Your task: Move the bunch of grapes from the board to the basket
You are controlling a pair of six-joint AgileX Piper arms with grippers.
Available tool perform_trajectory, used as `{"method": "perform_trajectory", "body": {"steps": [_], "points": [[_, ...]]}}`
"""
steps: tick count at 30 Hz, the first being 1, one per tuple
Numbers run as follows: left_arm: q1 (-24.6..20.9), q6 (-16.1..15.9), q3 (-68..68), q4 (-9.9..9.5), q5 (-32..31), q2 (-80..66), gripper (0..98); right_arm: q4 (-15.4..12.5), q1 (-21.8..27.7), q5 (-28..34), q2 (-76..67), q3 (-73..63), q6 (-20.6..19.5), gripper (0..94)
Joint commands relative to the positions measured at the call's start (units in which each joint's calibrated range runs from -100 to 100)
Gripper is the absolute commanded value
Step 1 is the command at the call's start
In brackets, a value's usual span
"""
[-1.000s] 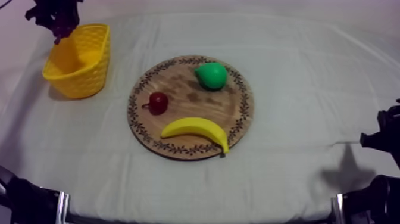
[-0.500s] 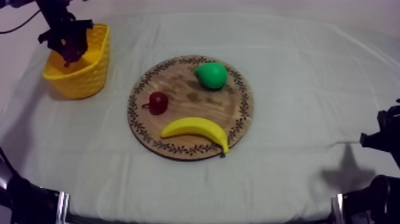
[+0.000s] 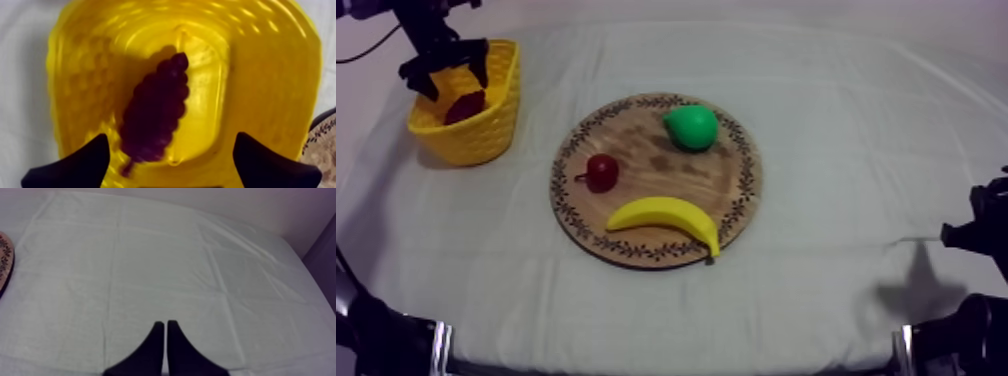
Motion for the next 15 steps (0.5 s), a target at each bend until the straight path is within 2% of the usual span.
{"method": "perform_trajectory", "body": {"steps": [1, 4, 7, 15], "points": [[0.0, -0.3, 1.2, 0.26, -0.6, -3.1, 95.3, 0.0, 0.0, 0.0, 0.0, 0.0, 0.0, 0.3], [0.3, -0.5, 4.0, 0.45, -1.9, -8.2, 95.1, 0.0, 0.0, 0.0, 0.0, 0.0, 0.0, 0.3], [0.5, -0.8, 8.0, 0.74, -3.8, -14.4, 90.2, 0.0, 0.0, 0.0, 0.0, 0.0, 0.0, 0.3], [1.3, -1.8, 22.1, 1.24, -10.2, -33.7, 61.2, 0.0, 0.0, 0.0, 0.0, 0.0, 0.0, 0.3]]}}
